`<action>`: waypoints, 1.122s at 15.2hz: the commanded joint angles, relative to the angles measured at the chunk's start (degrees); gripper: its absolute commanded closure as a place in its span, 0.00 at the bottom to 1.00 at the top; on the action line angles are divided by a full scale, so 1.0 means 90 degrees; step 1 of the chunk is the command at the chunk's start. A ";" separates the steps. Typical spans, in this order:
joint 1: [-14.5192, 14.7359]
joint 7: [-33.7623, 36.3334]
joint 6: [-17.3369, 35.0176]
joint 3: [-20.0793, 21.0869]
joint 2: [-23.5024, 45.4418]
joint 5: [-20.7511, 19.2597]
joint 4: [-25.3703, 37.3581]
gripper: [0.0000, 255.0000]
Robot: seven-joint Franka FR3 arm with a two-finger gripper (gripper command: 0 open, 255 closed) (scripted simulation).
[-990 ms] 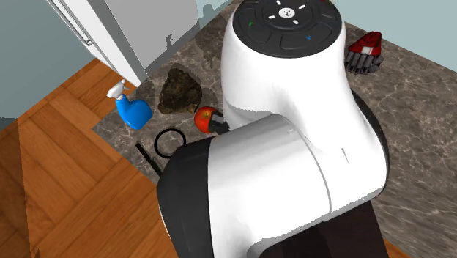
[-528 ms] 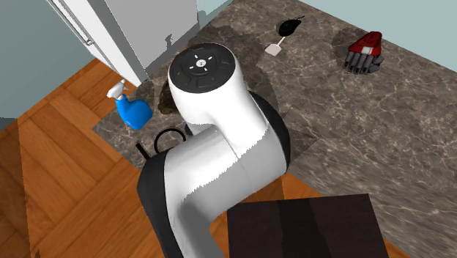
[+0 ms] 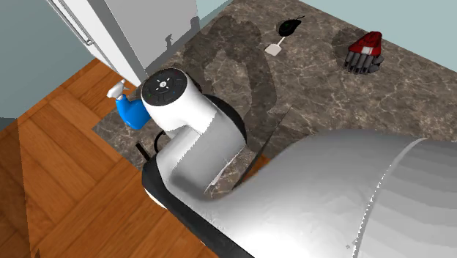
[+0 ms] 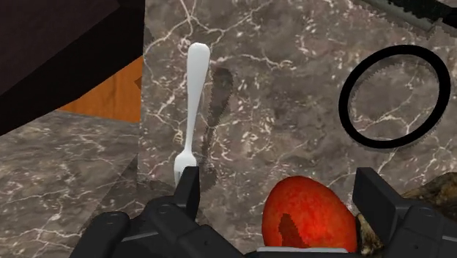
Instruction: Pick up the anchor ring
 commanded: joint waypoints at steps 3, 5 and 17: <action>0.0522 0.1503 0.0112 -0.0342 0.1401 -0.1356 0.0680 0.00; 0.0907 0.2020 0.0118 -0.0649 0.1990 -0.1779 0.1068 0.00; 0.2249 0.3301 0.0229 -0.1738 0.4190 -0.2682 0.2812 0.00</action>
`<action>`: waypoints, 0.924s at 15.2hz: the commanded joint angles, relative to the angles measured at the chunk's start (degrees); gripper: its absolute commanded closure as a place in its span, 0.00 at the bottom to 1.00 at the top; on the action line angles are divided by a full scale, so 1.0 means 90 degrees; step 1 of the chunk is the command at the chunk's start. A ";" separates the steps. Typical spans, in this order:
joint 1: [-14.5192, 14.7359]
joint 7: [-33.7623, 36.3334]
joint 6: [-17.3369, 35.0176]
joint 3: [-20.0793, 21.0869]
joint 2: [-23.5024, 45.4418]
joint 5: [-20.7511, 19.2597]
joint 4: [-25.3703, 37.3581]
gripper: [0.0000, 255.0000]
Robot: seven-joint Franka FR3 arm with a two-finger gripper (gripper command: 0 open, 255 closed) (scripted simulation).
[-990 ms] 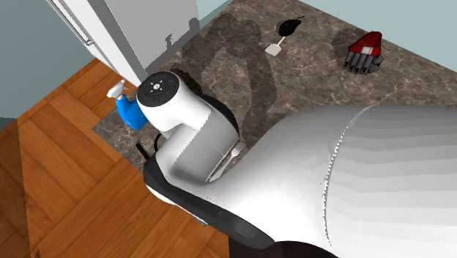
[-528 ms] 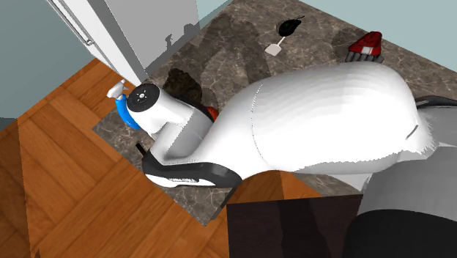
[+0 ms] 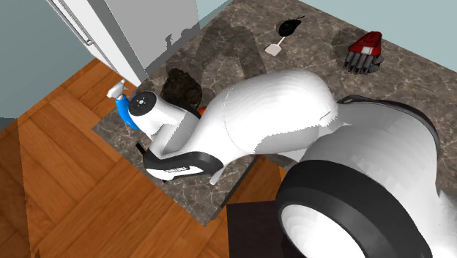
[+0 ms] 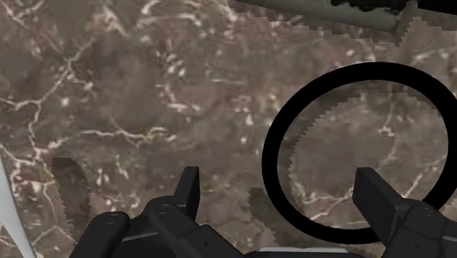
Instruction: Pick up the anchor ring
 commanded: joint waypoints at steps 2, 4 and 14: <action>0.0094 0.0072 0.0129 -0.0122 0.0208 -0.0116 0.0080 0.00; 0.0141 0.0108 0.0199 -0.0185 0.0316 -0.0176 0.0119 0.00; 0.0132 0.0074 0.0177 -0.0193 0.0347 -0.0172 0.0171 1.00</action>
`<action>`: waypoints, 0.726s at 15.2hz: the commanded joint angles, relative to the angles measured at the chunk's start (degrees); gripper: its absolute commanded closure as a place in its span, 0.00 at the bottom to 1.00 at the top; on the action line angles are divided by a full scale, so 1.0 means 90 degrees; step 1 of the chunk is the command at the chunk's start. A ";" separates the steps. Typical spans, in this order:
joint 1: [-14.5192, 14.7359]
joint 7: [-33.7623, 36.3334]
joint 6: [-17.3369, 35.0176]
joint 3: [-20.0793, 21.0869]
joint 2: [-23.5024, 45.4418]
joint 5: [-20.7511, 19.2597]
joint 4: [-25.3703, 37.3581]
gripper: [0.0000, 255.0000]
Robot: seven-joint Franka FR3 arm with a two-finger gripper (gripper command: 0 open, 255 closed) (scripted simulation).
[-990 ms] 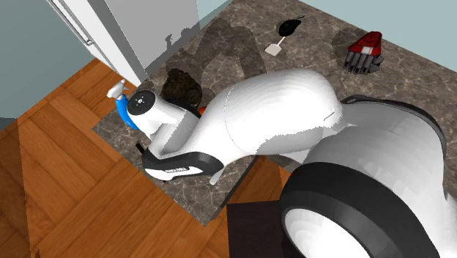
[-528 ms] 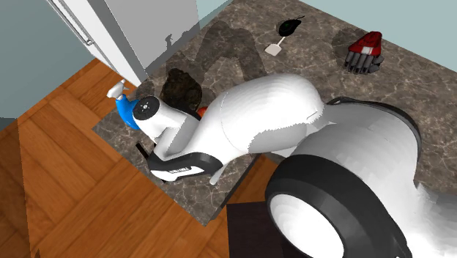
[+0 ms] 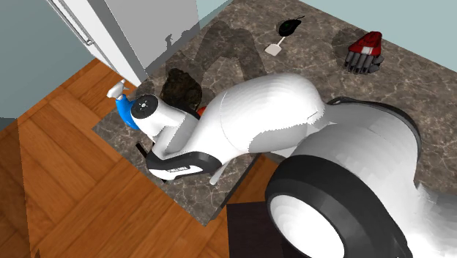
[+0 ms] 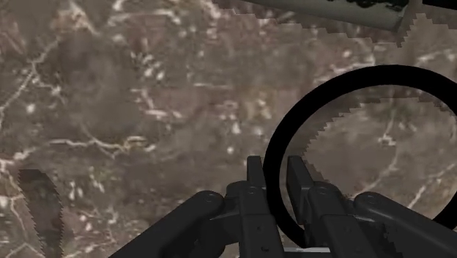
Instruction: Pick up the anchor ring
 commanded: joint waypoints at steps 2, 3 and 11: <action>-0.0026 0.0005 -0.0049 0.0011 -0.0046 0.0027 -0.0091 1.00; -0.0057 -0.0018 -0.0094 0.0052 -0.0115 0.0065 -0.0115 1.00; -0.0296 -0.0215 -0.0475 0.0374 -0.0643 0.0393 -0.0253 1.00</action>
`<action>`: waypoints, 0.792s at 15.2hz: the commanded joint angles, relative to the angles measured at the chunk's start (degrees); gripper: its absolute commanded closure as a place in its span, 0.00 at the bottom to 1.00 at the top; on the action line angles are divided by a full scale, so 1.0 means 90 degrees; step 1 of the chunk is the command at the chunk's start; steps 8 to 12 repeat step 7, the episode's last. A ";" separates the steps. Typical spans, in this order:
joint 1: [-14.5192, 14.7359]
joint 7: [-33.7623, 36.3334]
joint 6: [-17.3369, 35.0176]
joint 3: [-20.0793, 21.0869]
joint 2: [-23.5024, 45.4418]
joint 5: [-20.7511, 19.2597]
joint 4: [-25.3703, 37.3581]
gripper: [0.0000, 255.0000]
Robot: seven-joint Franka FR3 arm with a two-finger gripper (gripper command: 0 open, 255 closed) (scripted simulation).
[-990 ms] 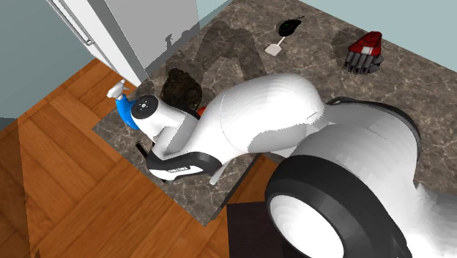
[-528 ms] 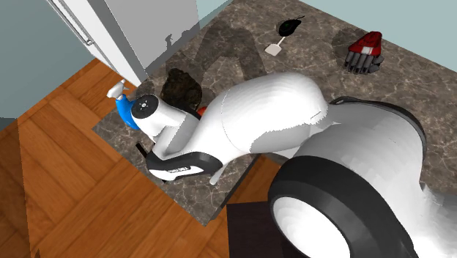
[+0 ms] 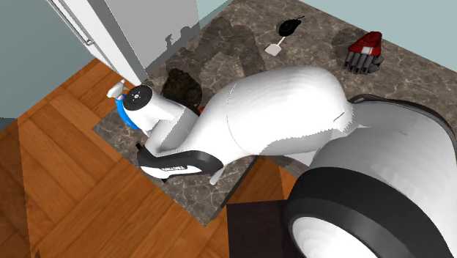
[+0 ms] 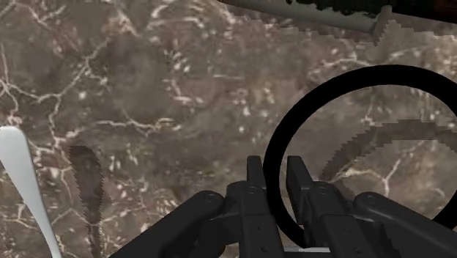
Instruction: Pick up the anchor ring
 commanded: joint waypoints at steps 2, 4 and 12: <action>-0.0103 -0.0085 -0.0147 0.0125 -0.0212 0.0135 -0.0058 1.00; -0.0161 -0.0139 -0.0249 0.0203 -0.0337 0.0224 -0.0073 1.00; -0.0193 -0.0170 -0.0309 0.0248 -0.0409 0.0276 -0.0079 1.00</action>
